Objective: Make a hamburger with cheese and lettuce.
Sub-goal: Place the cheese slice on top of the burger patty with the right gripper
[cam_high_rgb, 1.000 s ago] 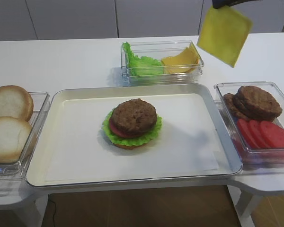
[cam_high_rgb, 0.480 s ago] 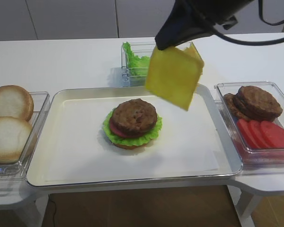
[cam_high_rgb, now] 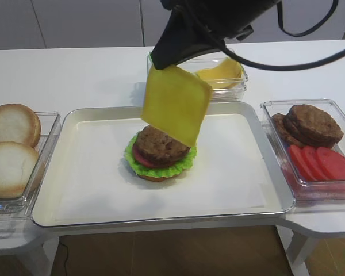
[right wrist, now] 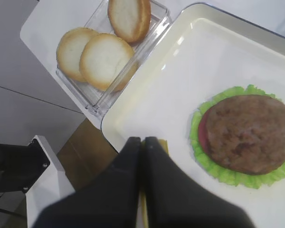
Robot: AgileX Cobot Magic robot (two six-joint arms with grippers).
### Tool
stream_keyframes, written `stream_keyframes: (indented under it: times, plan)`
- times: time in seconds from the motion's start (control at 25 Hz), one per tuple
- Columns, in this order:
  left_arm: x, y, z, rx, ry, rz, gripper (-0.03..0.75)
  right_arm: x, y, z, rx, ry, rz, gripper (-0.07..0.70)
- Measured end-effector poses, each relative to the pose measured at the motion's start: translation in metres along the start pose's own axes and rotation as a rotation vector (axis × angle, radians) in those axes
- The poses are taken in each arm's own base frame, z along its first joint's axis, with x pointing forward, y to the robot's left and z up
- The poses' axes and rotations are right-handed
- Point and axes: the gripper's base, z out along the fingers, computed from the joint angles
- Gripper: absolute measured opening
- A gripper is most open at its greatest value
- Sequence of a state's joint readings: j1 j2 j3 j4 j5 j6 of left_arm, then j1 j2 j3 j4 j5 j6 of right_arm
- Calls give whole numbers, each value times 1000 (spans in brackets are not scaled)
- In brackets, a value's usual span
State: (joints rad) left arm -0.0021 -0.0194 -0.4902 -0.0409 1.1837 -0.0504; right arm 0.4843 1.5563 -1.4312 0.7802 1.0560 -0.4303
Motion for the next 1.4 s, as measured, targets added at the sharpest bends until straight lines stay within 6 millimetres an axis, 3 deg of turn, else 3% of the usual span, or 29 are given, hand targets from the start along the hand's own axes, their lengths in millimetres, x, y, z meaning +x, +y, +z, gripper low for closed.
stream_keyframes:
  times: [0.32,1.4]
  plan:
    - [0,0,0,0,0,0,424,0,0,4,-3,7,-1,3]
    - [0,0,0,0,0,0,424,2,-46,75,-94,95,91,3]
